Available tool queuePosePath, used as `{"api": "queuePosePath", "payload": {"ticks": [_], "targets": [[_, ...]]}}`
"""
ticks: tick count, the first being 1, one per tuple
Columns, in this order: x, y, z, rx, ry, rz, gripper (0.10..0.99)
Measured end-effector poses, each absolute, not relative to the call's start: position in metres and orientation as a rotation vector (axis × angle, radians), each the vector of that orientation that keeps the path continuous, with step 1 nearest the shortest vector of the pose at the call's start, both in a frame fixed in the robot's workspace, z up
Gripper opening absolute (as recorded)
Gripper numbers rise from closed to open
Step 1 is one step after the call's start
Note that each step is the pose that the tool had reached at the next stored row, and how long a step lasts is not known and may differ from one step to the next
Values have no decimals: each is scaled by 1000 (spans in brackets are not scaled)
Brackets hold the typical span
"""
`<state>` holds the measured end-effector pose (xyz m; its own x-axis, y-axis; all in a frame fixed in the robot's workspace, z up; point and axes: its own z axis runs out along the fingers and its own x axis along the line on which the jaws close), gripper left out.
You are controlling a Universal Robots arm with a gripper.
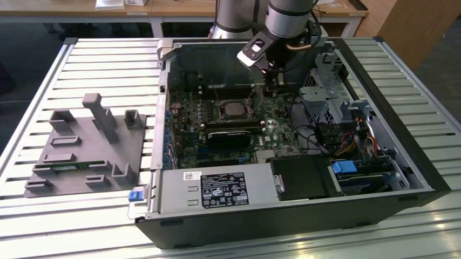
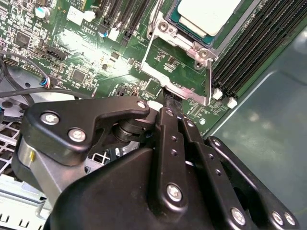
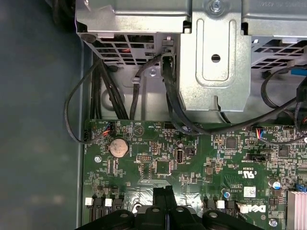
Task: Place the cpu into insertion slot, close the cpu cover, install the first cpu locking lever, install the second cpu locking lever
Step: 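Close the cpu cover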
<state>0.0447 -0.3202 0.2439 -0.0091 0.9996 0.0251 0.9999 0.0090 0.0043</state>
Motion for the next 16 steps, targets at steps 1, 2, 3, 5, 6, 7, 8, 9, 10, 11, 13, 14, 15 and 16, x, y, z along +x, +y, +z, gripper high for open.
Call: {"api": "queuePosePath", "payload": {"ticks": [1,2,3,5,6,7,8,9,10,11,13,14,15,16], "targets": [[44,-320,244,-2201,-2221,-32,106],[44,-320,244,-2201,-2221,-32,106],[43,-320,244,-2201,-2221,-32,106],[41,-320,244,-2201,-2221,-32,106],[40,-320,244,-2201,-2221,-32,106],[40,-320,244,-2201,-2221,-32,106],[38,-320,244,-2201,-2221,-32,106],[37,-320,244,-2201,-2221,-32,106],[36,-320,244,-2201,-2221,-32,106],[36,-320,244,-2201,-2221,-33,106],[34,-320,244,-2201,-2221,-32,106],[34,-320,244,-2201,-2221,-32,106],[32,-320,243,-2201,-2221,-32,106],[31,-320,243,-2201,-2221,-32,106]]}}
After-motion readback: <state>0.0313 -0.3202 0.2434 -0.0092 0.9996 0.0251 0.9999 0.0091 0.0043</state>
